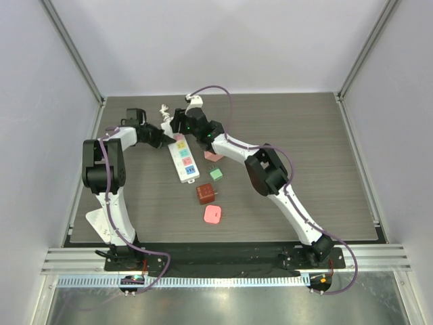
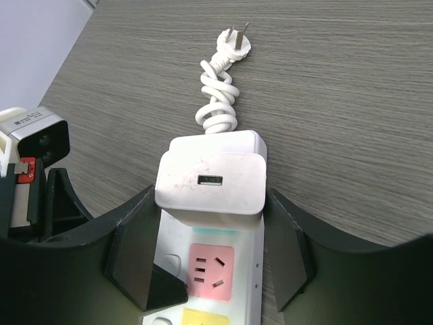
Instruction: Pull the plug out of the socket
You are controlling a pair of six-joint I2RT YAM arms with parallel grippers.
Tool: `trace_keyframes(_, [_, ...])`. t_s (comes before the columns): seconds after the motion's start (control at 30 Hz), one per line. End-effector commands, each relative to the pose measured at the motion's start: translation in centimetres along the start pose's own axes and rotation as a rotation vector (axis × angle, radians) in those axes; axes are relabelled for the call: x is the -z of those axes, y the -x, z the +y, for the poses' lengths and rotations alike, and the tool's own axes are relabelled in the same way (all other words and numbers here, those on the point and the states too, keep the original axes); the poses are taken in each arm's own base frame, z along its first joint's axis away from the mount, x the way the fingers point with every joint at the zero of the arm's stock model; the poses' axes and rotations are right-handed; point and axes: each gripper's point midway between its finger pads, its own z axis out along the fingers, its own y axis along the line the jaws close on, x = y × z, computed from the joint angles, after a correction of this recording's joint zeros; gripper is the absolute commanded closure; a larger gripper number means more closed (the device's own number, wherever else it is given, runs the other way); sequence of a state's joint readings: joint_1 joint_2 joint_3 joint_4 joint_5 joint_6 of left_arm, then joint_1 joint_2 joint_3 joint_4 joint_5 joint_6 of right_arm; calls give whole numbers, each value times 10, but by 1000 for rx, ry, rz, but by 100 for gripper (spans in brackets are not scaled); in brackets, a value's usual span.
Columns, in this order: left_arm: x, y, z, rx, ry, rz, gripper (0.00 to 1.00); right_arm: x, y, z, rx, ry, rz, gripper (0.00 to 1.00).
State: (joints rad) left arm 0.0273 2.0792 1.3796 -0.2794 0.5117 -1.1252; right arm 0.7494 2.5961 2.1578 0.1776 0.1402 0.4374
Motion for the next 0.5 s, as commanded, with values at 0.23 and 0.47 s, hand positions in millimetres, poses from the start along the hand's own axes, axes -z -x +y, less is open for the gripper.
trace_keyframes(0.23, [-9, 3, 58, 28, 210, -36, 100, 35, 73, 39, 206, -92, -155, 99])
trace_keyframes(0.47, [-7, 2, 55, 22, 204, -35, 100, 50, 102, 36, 235, -158, -236, 99])
